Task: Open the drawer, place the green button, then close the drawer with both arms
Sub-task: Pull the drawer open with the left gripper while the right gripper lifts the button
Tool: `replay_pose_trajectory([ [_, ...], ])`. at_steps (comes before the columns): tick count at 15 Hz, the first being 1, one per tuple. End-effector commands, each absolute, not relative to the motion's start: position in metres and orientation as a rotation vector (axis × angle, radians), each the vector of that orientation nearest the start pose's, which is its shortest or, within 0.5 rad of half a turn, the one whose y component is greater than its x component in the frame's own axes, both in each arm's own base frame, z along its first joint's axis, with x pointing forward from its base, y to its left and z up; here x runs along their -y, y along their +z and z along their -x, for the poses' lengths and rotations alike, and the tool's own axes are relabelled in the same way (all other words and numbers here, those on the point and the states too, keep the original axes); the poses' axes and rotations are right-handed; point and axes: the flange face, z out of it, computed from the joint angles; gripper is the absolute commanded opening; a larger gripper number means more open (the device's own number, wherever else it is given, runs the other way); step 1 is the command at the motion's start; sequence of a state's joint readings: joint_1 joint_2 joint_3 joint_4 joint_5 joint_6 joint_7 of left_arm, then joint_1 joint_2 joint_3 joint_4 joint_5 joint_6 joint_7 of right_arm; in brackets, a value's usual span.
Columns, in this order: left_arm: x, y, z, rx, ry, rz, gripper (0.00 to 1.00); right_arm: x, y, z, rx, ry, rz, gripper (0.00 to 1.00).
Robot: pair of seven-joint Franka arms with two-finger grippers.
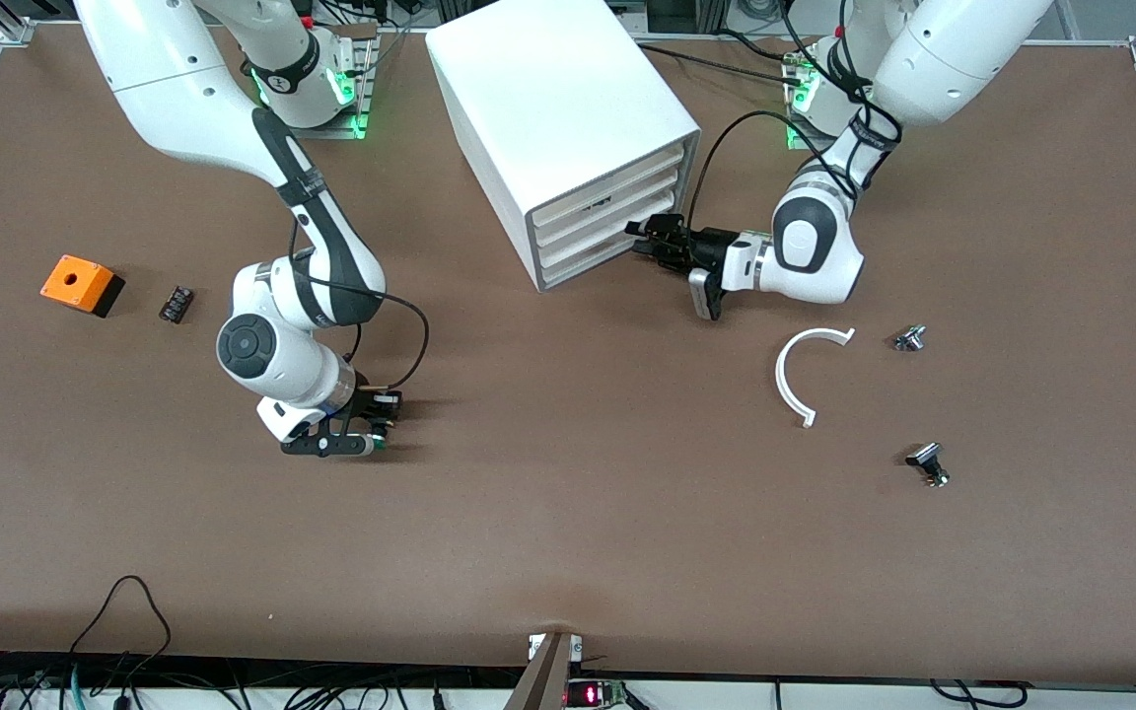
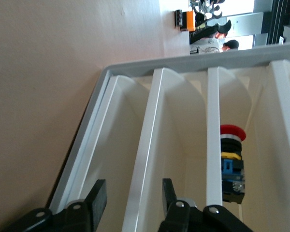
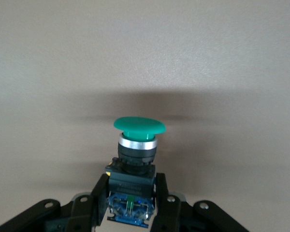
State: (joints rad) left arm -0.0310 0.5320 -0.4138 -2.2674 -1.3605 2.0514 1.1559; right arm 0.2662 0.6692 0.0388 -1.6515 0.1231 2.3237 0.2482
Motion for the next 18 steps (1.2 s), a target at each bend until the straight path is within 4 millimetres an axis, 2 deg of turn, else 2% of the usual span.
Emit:
replay_pose_trajectory([
  [1, 0.282, 0.129, -0.396, 0.394, -0.247, -1.827, 0.5, -0.207, 0.264, -0.672, -0.13, 0.104, 3.01, 0.0],
  [4, 0.286, 0.126, -0.389, 0.392, -0.259, -1.815, 0.5, -0.209, 0.296, -0.681, -0.169, 0.193, 2.998, 0.0],
  [5, 0.287, 0.127, -0.389, 0.395, -0.255, -1.812, 0.45, -0.211, 0.308, -0.682, -0.185, 0.236, 2.981, 0.0],
  [6, 0.288, 0.126, -0.388, 0.405, -0.249, -1.808, 0.34, -0.213, 0.324, -0.685, -0.203, 0.256, 2.96, 0.0],
  [8, 0.29, 0.125, -0.385, 0.427, -0.243, -1.785, 0.02, -0.217, 0.347, -0.687, -0.252, 0.288, 2.954, 0.0],
  [11, 0.286, 0.129, -0.39, 0.418, -0.24, -1.746, 0.0, -0.225, 0.384, -0.684, -0.292, 0.31, 2.951, 0.0],
  [13, 0.276, 0.132, -0.403, 0.399, -0.215, -1.746, 0.0, -0.234, 0.412, -0.682, -0.375, 0.316, 2.947, 0.0],
  [18, 0.249, 0.139, -0.451, 0.406, -0.149, -1.79, 0.0, -0.268, 0.459, -0.67, -0.54, 0.271, 2.919, 0.0],
])
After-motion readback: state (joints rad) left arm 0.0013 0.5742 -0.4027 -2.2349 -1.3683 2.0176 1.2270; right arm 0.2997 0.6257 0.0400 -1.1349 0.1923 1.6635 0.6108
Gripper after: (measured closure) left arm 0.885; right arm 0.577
